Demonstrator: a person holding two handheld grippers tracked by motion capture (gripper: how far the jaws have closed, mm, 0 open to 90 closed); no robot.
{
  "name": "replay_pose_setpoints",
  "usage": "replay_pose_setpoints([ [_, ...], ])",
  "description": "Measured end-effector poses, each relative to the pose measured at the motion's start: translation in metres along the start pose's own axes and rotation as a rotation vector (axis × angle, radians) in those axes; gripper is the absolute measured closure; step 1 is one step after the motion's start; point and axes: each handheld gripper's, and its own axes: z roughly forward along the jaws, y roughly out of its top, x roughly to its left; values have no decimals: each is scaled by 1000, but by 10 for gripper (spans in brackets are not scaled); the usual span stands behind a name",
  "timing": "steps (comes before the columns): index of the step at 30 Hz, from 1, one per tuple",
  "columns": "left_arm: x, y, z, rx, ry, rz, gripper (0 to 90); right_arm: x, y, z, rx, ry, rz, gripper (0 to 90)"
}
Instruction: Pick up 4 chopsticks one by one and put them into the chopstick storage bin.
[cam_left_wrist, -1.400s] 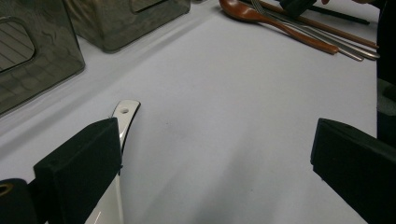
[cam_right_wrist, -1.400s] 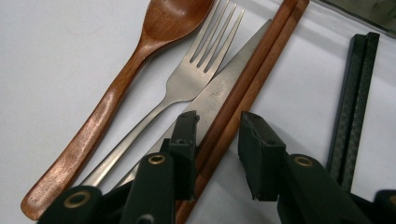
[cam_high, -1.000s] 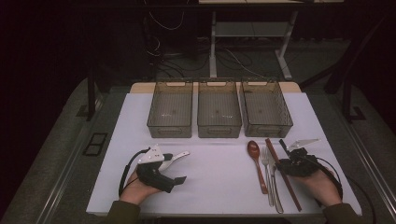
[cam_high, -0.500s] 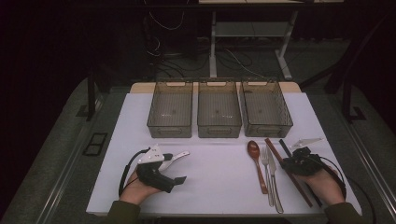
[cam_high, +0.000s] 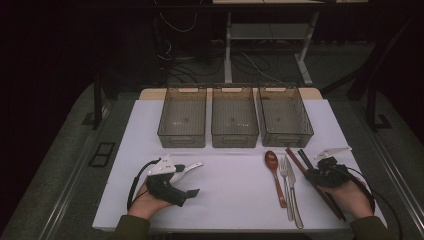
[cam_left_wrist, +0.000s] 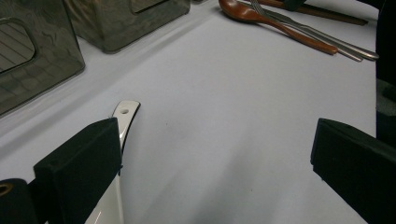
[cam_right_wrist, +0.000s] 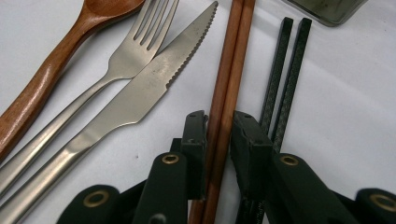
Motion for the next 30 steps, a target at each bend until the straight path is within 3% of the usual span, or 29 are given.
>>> replay_pose_setpoints([
  [5,0,0,0,-1,0,-1,9,-1,0,-6,-35,33,17,720],
  [12,0,0,0,-1,0,-1,9,-12,1,-13,-71,21,37,719],
  [21,0,0,0,-3,0,-3,9,-29,-4,-14,-51,-12,78,779],
  [30,0,0,0,-1,0,-1,9,-31,-9,-14,-32,5,94,808],
])
